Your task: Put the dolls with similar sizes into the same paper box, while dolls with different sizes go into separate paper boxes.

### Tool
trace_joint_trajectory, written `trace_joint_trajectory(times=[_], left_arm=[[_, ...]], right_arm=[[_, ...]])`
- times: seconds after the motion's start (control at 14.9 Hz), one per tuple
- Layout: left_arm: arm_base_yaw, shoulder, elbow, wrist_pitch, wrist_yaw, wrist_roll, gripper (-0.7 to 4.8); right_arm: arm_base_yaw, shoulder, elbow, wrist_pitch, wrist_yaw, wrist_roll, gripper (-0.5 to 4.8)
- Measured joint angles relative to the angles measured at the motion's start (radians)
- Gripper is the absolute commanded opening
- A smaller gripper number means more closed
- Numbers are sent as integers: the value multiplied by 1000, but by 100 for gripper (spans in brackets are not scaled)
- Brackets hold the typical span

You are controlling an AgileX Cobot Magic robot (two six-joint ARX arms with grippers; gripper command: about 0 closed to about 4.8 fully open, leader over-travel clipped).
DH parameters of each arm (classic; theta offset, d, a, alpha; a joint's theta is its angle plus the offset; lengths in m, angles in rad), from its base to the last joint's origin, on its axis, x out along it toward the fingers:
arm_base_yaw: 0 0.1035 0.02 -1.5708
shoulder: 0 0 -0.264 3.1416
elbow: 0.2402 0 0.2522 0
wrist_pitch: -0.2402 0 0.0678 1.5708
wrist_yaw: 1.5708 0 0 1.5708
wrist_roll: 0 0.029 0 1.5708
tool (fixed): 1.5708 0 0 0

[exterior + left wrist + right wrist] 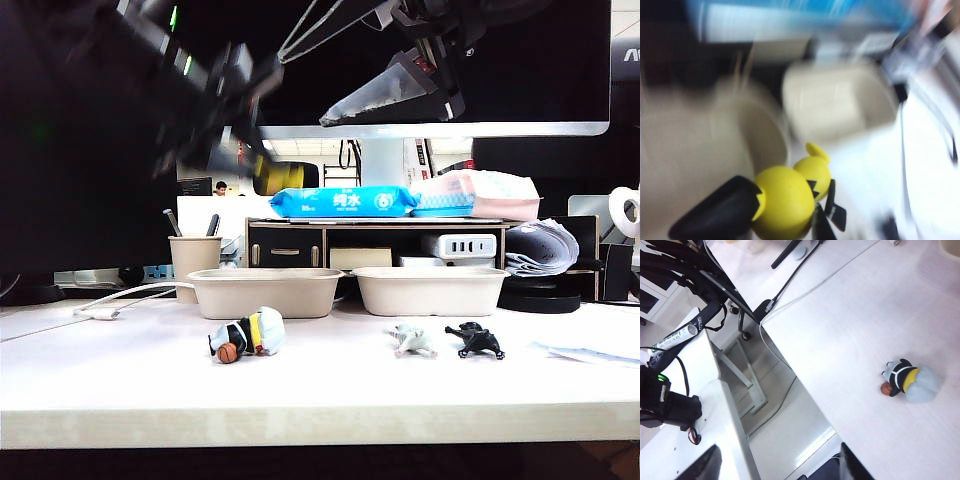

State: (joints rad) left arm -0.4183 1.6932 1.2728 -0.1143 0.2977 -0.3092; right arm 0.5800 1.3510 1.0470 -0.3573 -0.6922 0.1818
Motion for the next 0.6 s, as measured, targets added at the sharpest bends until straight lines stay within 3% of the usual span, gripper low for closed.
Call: trace_joint_trajectory(times=[0.07,0.27,0.6], left_arm=[[15,0,51,5,-21,37,-6],[89,45,103,18,-27,45,-6],[110,185,119,-40,79,47,-6]], right_arm=[[-4,0,0,0,0,-8,305],[-14,0,0,0,-1,-23,306],[-31,0,0,32,26,-28,306]])
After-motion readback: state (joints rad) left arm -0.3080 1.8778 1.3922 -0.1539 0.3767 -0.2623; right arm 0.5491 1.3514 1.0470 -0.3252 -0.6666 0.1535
